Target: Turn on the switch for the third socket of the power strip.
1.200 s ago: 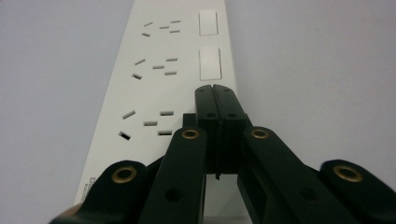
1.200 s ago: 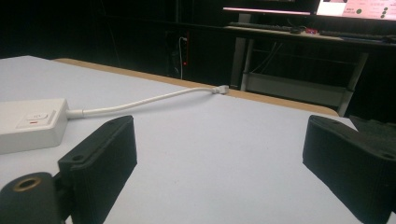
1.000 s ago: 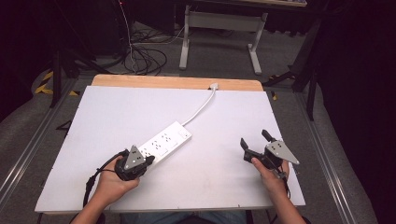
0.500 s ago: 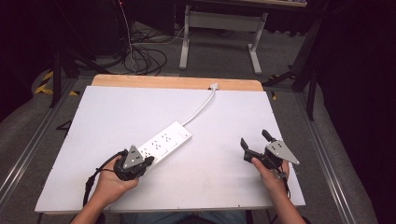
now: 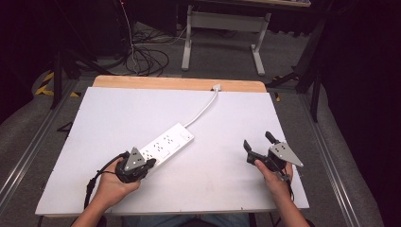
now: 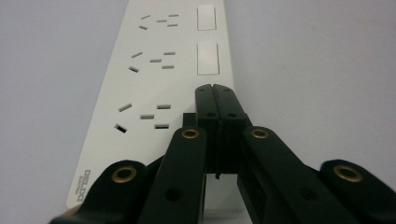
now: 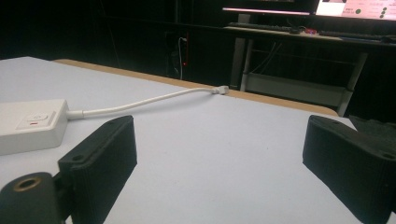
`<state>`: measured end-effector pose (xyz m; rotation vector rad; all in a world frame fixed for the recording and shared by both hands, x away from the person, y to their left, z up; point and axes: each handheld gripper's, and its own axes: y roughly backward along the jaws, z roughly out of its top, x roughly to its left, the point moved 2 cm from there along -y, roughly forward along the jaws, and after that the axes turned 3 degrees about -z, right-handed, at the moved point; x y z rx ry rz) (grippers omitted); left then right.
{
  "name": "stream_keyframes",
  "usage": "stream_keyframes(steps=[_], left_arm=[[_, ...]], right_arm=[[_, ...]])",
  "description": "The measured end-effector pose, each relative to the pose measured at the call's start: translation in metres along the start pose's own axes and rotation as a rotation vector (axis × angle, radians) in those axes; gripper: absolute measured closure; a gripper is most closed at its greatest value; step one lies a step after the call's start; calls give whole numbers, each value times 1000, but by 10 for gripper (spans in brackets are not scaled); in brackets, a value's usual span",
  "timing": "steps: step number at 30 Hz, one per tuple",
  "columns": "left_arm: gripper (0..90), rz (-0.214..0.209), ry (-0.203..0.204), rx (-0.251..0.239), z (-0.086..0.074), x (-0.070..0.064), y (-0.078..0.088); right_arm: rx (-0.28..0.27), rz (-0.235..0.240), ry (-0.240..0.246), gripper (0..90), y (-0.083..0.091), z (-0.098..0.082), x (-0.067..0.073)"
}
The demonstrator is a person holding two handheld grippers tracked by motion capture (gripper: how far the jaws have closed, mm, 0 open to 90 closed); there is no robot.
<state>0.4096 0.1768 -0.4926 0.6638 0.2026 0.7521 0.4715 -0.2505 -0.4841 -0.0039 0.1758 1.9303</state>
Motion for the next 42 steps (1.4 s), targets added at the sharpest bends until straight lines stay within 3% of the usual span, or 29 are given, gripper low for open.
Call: stream_keyframes(steps=[12,14,20,25,33,36,42], left_arm=[[900,-3,-2,2,0,0,1],[900,21,-12,-1,-1,-1,0],[900,33,-9,-7,-1,-1,-1],[899,84,-24,-19,-1,1,-2],[845,96,11,-136,1,6,6],[835,141,8,-195,2,7,8],[832,196,12,-267,4,10,12]], right_arm=[[-5,3,3,103,1,1,1],[-6,0,3,103,1,1,1],[-4,1,2,103,1,1,1],[-6,0,2,103,1,1,1],[-8,1,2,104,1,1,0],[-8,-1,3,104,1,2,0],[-8,1,2,104,1,1,0]])
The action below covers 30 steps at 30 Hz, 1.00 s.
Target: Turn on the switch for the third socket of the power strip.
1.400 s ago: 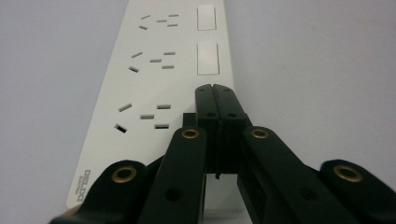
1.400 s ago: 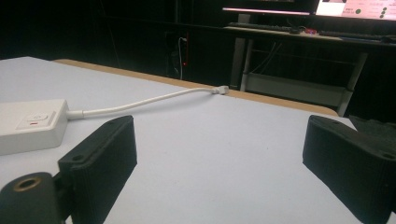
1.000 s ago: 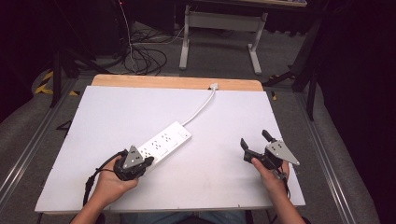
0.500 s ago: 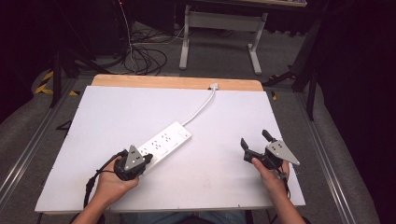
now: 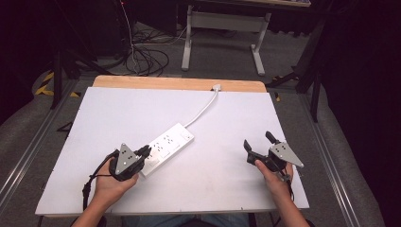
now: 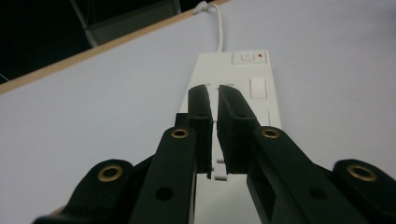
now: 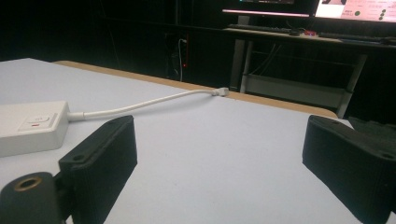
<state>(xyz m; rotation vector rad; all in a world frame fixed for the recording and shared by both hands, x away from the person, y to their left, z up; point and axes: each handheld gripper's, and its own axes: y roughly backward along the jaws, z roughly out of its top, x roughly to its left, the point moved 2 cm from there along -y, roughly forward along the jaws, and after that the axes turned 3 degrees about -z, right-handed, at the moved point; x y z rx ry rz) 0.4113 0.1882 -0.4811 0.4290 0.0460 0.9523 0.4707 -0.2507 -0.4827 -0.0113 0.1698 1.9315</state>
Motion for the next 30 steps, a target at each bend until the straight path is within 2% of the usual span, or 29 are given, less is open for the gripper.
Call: stream_keyframes(steps=[4,10,17,30], left_arm=[[806,53,24,-69,2,5,4],[781,125,40,-113,3,11,8],[663,176,69,-134,4,15,10],[646,296,97,-199,7,25,21]], right_arm=[[-1,0,-1,104,0,0,0],[0,0,-2,104,0,0,0],[1,0,-2,104,0,0,0],[3,2,-5,102,0,0,0]])
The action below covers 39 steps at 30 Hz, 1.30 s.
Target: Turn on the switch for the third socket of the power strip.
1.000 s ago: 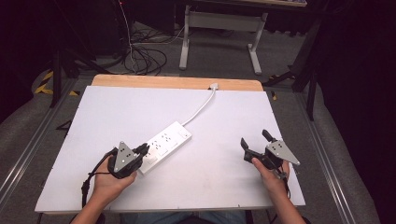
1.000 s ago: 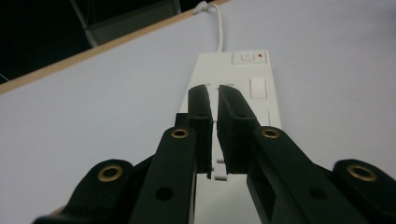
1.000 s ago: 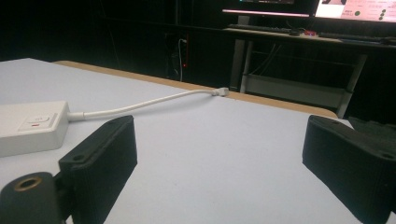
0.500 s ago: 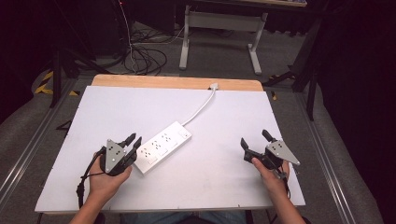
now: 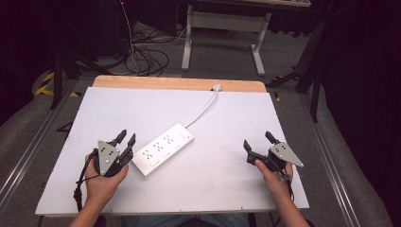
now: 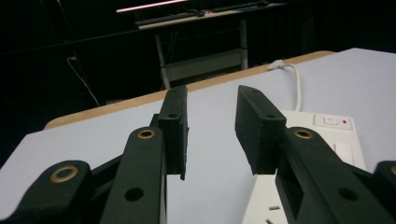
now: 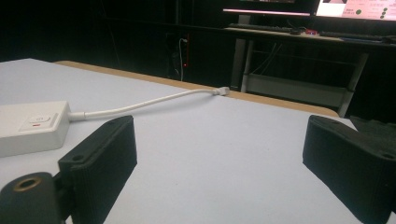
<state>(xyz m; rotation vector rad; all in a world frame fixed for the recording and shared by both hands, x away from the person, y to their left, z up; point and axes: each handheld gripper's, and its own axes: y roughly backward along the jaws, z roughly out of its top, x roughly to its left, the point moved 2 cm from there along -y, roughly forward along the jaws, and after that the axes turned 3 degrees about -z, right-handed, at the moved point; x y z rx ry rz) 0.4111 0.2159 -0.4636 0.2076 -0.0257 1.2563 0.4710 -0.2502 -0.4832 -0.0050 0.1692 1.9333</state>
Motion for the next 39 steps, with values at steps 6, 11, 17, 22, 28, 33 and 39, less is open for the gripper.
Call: stream_keyframes(steps=[6,11,17,22,28,33,39], left_arm=[[581,57,12,-20,1,4,1],[570,77,18,-23,1,5,2],[513,101,24,-27,1,7,2],[487,126,30,-39,2,8,2],[468,153,37,-40,2,11,3],[426,182,50,-43,2,13,4],[321,184,64,-43,2,15,4]], right_arm=[[-2,-1,1,103,0,0,0],[-2,-1,1,103,0,0,0],[-2,-2,2,103,0,0,-1],[-2,-1,3,103,0,0,0],[-1,0,1,103,0,0,0],[-2,0,2,104,0,0,0],[-3,0,3,103,0,1,0]])
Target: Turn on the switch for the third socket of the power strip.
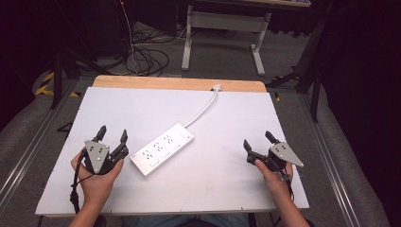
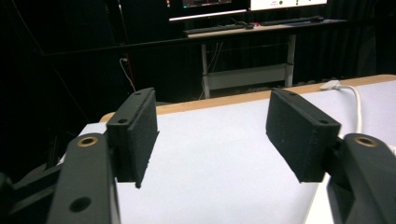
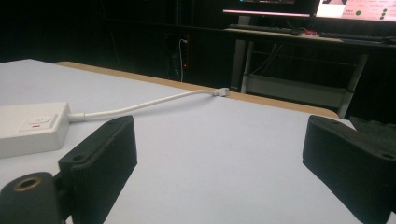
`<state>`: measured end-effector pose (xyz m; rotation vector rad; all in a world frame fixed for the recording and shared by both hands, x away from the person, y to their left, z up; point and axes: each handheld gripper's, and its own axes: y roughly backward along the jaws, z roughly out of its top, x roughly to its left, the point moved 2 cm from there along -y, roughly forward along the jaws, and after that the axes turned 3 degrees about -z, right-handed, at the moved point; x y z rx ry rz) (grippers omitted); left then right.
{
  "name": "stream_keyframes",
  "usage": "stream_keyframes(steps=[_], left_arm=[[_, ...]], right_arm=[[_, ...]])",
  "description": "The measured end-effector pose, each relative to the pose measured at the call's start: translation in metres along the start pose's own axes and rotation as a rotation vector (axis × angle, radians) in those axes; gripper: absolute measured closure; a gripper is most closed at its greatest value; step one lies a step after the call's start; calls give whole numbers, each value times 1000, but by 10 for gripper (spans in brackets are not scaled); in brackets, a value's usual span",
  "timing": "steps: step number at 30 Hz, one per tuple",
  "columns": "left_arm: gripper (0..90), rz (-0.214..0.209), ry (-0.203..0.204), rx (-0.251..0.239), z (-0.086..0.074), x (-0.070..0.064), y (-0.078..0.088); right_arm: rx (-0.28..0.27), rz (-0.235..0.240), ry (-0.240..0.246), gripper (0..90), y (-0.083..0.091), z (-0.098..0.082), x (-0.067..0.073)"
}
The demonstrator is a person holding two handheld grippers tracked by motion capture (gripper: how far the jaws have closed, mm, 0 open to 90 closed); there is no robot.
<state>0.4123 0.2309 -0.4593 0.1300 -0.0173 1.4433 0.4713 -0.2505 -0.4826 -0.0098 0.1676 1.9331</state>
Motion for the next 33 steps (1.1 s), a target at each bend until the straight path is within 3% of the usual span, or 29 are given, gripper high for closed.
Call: stream_keyframes(steps=[3,7,17,33], left_arm=[[257,7,-3,-8,0,1,0],[48,24,8,-9,-1,2,-1],[47,50,37,-20,-2,8,-1],[51,56,20,-22,-4,9,-1]], right_arm=[[0,0,0,103,0,0,0],[0,0,-1,103,0,0,0],[0,-2,-3,103,0,0,0],[1,0,-3,100,0,0,0]])
